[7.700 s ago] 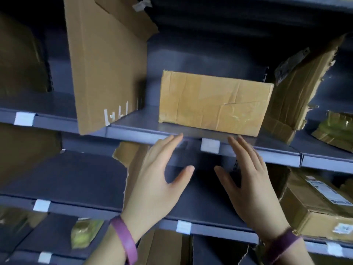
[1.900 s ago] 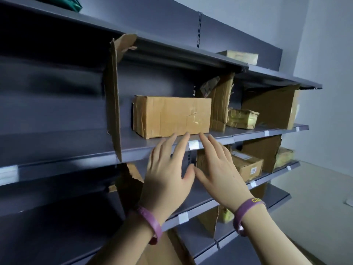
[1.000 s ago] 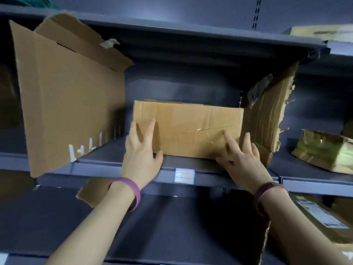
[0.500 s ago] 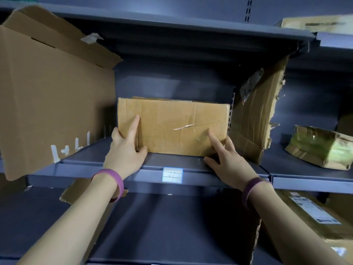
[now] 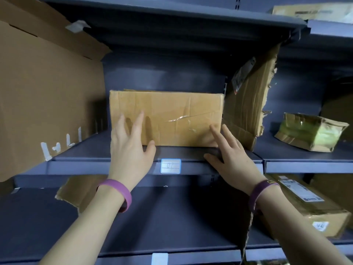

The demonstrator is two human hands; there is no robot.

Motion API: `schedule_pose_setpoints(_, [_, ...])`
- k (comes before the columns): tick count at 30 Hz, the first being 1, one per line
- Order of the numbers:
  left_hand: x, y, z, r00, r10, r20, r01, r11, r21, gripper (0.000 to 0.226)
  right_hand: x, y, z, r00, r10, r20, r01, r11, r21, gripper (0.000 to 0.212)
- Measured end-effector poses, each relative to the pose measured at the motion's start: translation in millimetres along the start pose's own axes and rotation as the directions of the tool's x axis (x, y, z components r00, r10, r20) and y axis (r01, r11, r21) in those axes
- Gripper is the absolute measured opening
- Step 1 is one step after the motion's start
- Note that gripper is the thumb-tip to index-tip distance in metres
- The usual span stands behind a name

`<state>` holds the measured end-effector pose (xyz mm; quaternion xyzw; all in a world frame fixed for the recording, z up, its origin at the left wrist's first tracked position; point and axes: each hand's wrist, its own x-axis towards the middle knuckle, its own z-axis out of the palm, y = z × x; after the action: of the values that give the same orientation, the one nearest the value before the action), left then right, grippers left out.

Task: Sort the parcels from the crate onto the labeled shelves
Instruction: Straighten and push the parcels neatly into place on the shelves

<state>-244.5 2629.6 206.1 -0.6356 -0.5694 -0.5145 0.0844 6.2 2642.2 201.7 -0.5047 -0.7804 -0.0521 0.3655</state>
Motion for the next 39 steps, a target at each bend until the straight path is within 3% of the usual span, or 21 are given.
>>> schedule_pose_setpoints(5, [-25,48,12,0.991,0.111,0.080,-0.102,0.989,-0.109,0.070,-28,-9,-22,1.000,-0.025,0.003,0.025,0.999,-0.043,0.077])
schedule_pose_setpoints(11, [-45,114,33,0.974,0.219,0.056,-0.205,0.959,-0.194,0.070,-62,14,-67,0.987,-0.097,-0.125,0.079,0.987,-0.140,0.070])
schedule_pose_setpoints(21, [-104,257,113,0.960,0.262,0.096,-0.233,0.943,-0.240,0.069,-127,147,-159,0.989,-0.065,-0.130,0.040,0.982,-0.184,0.070])
schedule_pose_setpoints(28, [-121,339,177,0.940,0.241,0.241,-0.203,0.964,-0.169,0.071,-142,244,-205,0.997,0.000,-0.078,-0.014,0.983,-0.182,0.075])
schedule_pose_setpoints(33, [-111,363,213,0.932,0.197,0.304,-0.178,0.980,-0.090,0.074,-129,283,-212,1.000,0.019,0.012,-0.018,0.995,-0.096,0.077])
schedule_pose_setpoints(39, [-78,376,241,0.932,0.166,0.324,-0.118,0.980,-0.161,0.082,-84,300,-207,0.999,0.042,-0.004,-0.041,0.994,0.099,0.081])
